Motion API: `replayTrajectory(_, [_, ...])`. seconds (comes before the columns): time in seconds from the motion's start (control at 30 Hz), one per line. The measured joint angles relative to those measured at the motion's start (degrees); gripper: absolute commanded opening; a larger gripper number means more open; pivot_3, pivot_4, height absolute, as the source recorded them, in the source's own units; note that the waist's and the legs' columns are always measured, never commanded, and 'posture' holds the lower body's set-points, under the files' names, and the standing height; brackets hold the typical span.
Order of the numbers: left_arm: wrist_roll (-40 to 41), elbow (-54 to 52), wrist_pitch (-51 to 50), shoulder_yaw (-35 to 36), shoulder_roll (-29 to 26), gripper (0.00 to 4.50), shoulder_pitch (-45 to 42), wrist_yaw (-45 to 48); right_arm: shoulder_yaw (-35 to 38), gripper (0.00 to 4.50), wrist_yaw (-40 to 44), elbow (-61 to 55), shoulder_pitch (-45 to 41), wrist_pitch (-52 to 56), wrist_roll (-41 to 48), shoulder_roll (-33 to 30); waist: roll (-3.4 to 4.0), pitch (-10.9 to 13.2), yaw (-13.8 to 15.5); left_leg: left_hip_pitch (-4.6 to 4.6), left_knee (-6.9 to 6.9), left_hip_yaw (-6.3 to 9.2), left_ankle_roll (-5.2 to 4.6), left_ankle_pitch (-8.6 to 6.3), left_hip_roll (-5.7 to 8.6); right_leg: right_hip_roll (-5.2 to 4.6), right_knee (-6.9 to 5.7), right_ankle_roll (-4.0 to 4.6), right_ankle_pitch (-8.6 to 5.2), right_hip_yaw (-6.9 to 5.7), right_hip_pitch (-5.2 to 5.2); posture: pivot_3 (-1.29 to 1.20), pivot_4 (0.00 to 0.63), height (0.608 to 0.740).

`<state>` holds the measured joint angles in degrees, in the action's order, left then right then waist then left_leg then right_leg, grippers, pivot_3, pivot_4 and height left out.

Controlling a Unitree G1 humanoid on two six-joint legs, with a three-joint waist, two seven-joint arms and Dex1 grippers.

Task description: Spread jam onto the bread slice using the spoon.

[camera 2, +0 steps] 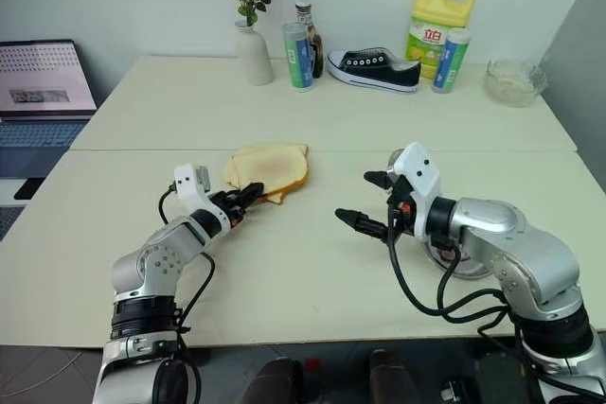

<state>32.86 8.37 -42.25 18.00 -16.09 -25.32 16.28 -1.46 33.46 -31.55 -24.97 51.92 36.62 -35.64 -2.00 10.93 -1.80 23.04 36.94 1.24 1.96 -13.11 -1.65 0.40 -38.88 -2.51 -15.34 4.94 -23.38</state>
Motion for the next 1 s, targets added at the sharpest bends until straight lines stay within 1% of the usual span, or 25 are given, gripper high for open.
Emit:
replayTrajectory(0.2, [0.07, -2.22, -1.63, -0.19, -0.15, 0.04, 0.88, 0.17, 0.4, 4.5, -0.27, -0.15, 1.66, 0.0, 0.05, -0.1, 0.0, 0.0, -0.01, -0.01, 0.0, 0.0, 0.0, 0.0, 0.0, 0.0, 0.0, 0.0, 0.0, 0.0, 0.0, 0.0, 0.15, 0.74])
replayTrajectory(0.4, [-0.19, -3.61, -2.42, -0.41, -0.49, 0.02, 1.56, 0.17, 0.43, 4.5, -0.95, -0.31, 1.66, 0.05, 0.5, -0.12, 0.0, 0.0, -0.03, -0.01, 0.0, 0.01, 0.0, 0.0, 0.0, 0.0, 0.0, 0.0, 0.0, -0.01, 0.0, 0.0, 0.15, 0.74])
replayTrajectory(0.53, [-0.3, -4.38, -3.87, -1.23, -2.72, 0.02, 1.28, 0.17, 0.43, 4.5, -1.12, -0.31, 1.58, 0.14, 0.61, -0.12, -0.01, 0.01, -0.05, -0.01, -0.02, 0.01, 0.0, 0.0, -0.01, 0.01, 0.0, -0.01, -0.01, -0.01, 0.0, 0.0, 0.15, 0.74])
replayTrajectory(0.67, [-0.46, -4.28, -4.46, -1.22, -4.72, 0.02, -1.22, 0.15, 0.43, 4.5, -1.23, -0.31, 1.46, 0.15, 0.62, -0.11, -0.01, 0.01, -0.04, 0.0, -0.02, 0.02, 0.0, 0.0, -0.01, 0.01, 0.0, -0.01, -0.01, -0.04, 0.0, 0.0, 0.15, 0.74])
replayTrajectory(0.8, [-3.15, -1.24, -1.14, -2.16, -5.57, 0.02, -5.14, 0.74, 0.41, 4.5, -1.31, -0.29, 1.23, 0.14, 0.61, 0.1, -0.02, 0.01, -0.02, 0.0, -0.01, 0.01, 0.0, 0.0, 0.01, 0.01, 0.02, -0.01, -0.01, -0.03, 0.0, 0.0, 0.15, 0.74])
replayTrajectory(1.0, [-6.6, 3.33, 2.32, -4.44, -5.48, 0.02, -6.03, 2.29, 0.4, 4.5, -1.46, -0.23, 1.17, 0.14, 0.56, 0.23, -0.02, 0.01, -0.02, 0.01, -0.04, 0.03, 0.01, 0.0, -0.01, 0.01, 0.03, -0.01, -0.01, -0.04, 0.0, 0.0, 0.15, 0.74])
